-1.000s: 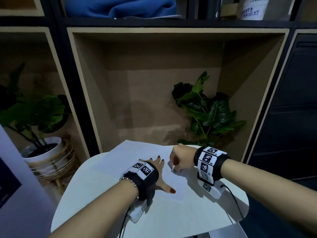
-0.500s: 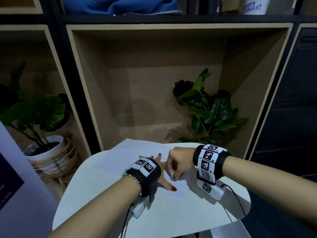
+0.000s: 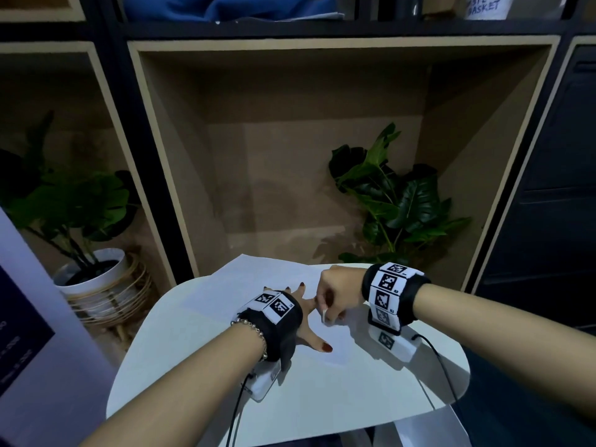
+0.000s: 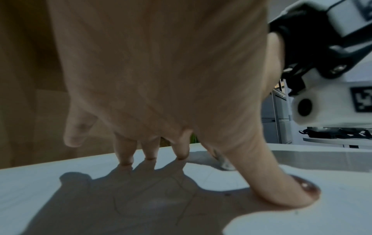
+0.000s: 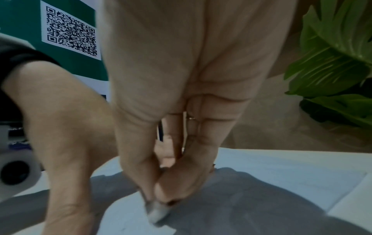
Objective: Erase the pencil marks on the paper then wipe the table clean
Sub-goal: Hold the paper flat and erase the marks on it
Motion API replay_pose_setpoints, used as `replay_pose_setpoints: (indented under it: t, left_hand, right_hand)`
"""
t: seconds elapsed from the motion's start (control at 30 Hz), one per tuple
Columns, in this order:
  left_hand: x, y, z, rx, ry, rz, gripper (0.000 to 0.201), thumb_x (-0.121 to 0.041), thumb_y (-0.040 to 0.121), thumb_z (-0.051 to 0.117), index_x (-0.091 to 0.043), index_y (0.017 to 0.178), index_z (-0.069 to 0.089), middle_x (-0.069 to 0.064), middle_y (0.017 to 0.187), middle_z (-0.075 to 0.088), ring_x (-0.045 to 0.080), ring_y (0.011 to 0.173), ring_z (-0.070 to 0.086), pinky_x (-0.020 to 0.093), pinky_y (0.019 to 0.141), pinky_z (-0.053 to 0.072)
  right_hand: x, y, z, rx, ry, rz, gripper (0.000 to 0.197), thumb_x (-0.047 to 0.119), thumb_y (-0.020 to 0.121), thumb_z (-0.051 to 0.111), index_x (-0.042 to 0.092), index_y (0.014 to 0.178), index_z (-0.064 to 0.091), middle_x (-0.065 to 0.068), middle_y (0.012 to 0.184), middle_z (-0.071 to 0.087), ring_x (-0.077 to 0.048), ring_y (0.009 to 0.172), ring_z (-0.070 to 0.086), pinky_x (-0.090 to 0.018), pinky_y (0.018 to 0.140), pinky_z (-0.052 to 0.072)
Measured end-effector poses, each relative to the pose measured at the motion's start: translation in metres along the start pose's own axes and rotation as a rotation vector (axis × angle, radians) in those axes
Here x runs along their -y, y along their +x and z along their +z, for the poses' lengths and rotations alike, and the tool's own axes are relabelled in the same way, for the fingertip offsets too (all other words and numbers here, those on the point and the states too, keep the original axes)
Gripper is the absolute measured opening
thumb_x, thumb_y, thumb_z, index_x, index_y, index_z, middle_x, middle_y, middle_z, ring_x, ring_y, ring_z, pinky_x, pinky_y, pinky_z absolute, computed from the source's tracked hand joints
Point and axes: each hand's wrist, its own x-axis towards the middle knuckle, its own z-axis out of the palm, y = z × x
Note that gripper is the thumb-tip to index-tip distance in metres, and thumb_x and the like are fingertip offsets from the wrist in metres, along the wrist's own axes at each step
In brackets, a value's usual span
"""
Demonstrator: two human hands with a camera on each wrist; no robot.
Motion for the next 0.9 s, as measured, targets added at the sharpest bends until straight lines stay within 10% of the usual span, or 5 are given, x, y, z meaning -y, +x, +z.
replay_pose_setpoints:
  t: [0.9]
  left_hand:
    - [0.0,0.004,0.002,0.007,-0.015,0.011,0.107,-0.087,0.063,0.058,-0.05,0.151,0.01,0.006,0.165,-0.007,0.038,0.15,0.008,0.059,0.114,0.019]
  right_hand:
    - [0.011,-0.001,0.008,-0.086,-0.082,0.012,0.016,0.026,0.073,0.081,0.013,0.083,0.079,-0.001,0.079,0.075,-0.014,0.071,0.064,-0.029,0.07,0.056]
